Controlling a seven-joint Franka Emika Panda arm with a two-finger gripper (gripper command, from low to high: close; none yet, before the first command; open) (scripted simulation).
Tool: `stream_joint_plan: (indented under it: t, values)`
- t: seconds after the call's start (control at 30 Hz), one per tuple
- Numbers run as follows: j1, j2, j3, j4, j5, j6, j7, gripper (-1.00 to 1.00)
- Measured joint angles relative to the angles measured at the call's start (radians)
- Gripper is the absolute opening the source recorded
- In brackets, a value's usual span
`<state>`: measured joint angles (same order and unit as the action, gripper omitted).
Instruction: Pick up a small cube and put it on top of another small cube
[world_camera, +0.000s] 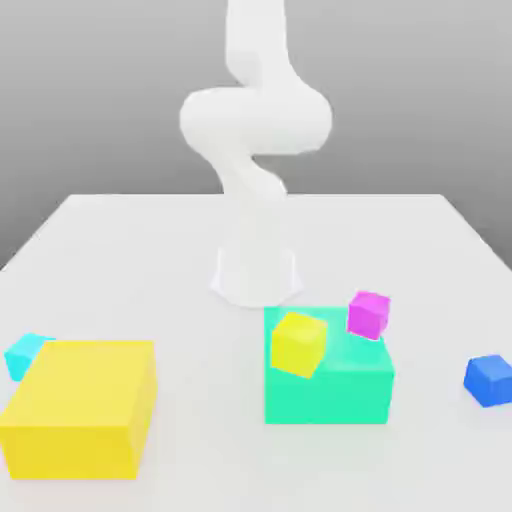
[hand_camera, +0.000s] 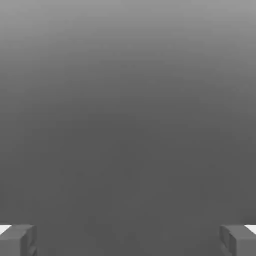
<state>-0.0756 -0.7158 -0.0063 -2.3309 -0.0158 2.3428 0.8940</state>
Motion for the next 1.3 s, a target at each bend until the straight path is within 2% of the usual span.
stream_joint_plan:
  t: [0.27, 0.57, 0.7, 0.8, 1.0, 1.03, 1.3]
  values:
    - [-0.236, 0.273, -0.042, -0.1, -0.045, 0.138, 0.3, 0.0]
    - [-0.441, 0.572, -0.151, -0.21, -0.054, 0.291, 0.601, 0.0]
    - [-0.548, 0.707, -0.207, -0.26, -0.005, 0.361, 0.697, 0.0]
    - [-0.607, 0.81, -0.222, -0.296, 0.067, 0.411, 0.744, 0.0]
    - [-0.69, 1.026, -0.135, -0.278, 0.206, 0.569, 0.681, 0.0]
    - [-0.704, 1.054, -0.119, -0.272, 0.218, 0.592, 0.673, -1.0]
    - [-0.699, 1.033, -0.127, -0.277, 0.205, 0.577, 0.683, -1.0]
